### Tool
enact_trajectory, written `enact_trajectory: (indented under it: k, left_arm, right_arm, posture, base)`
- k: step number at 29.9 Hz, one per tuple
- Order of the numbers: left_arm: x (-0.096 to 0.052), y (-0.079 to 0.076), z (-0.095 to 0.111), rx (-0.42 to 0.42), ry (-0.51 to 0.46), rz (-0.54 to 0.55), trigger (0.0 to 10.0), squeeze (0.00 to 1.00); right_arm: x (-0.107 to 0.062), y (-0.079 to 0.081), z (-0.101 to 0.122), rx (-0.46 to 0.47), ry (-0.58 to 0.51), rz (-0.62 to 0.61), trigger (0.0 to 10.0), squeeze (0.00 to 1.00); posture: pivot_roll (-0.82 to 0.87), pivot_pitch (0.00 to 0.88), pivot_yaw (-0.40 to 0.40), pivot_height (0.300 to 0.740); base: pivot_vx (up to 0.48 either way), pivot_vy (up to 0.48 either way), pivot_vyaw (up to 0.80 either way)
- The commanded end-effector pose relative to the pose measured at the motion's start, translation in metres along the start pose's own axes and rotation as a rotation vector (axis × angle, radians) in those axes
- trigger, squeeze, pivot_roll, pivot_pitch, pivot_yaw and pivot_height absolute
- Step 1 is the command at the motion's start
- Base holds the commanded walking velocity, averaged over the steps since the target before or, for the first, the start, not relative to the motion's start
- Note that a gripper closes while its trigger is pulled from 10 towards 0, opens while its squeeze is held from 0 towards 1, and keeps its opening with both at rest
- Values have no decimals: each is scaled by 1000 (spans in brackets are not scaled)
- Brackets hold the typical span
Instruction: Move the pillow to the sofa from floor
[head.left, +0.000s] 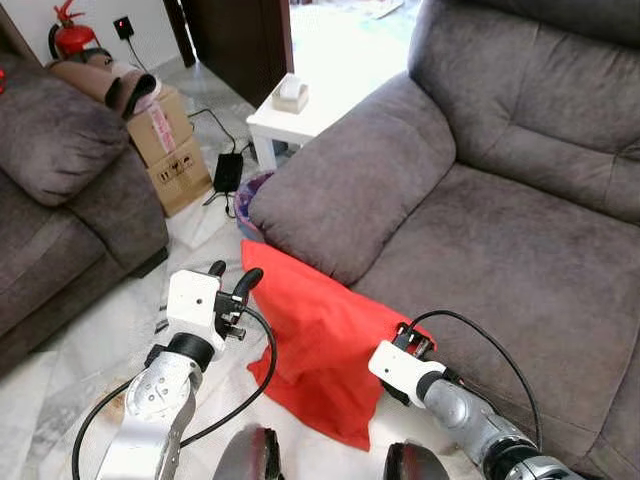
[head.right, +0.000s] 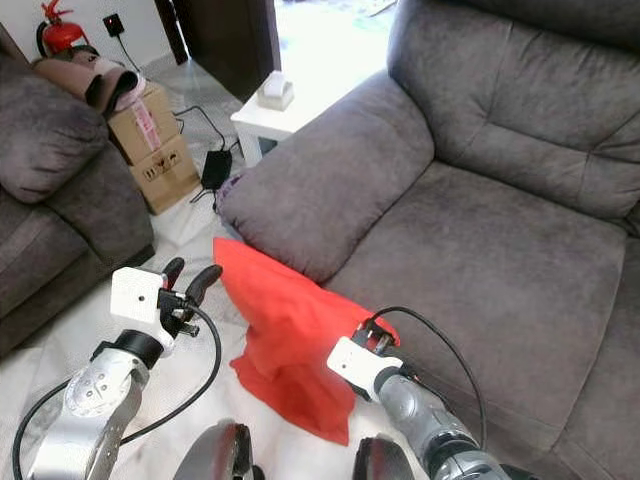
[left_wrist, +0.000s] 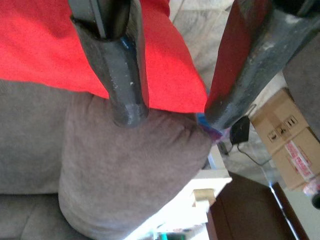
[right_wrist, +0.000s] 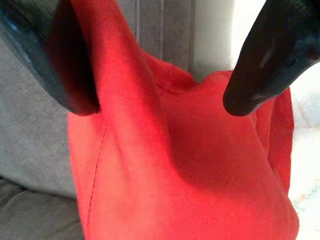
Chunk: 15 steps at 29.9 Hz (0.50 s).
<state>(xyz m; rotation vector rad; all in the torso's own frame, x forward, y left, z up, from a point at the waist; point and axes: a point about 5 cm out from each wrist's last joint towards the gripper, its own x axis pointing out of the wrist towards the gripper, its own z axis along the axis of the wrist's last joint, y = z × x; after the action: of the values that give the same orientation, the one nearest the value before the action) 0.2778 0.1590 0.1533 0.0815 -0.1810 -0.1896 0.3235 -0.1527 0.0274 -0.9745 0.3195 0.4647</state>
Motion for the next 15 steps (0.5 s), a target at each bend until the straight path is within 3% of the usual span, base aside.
enact_trajectory:
  k: [1, 5, 6, 15]
  left_arm:
    - [-3, 0, 1, 0, 12, -3, 10000, 0]
    - [-4, -1, 2, 1, 19, -9, 10000, 0]
    - [-5, -2, 3, 2, 23, -14, 10000, 0]
    - [-7, 1, 9, 17, 24, -15, 10000, 0]
  right_arm:
    - [-1, 4, -4, -3, 24, 10, 10000, 0]
    - [0, 3, -2, -6, 20, -1, 10000, 0]
    - [1, 1, 1, -2, 10, -26, 0, 0]
    - [2, -3, 8, 14, -24, -91, 0, 0]
  posture:
    - [174, 291, 72, 636]
    - [178, 295, 73, 636]
    - [184, 296, 74, 636]
    - [193, 296, 75, 636]
  base:
    - [0, 0, 0]
    - [0, 0, 0]
    - [0, 0, 0]
    - [0, 0, 0]
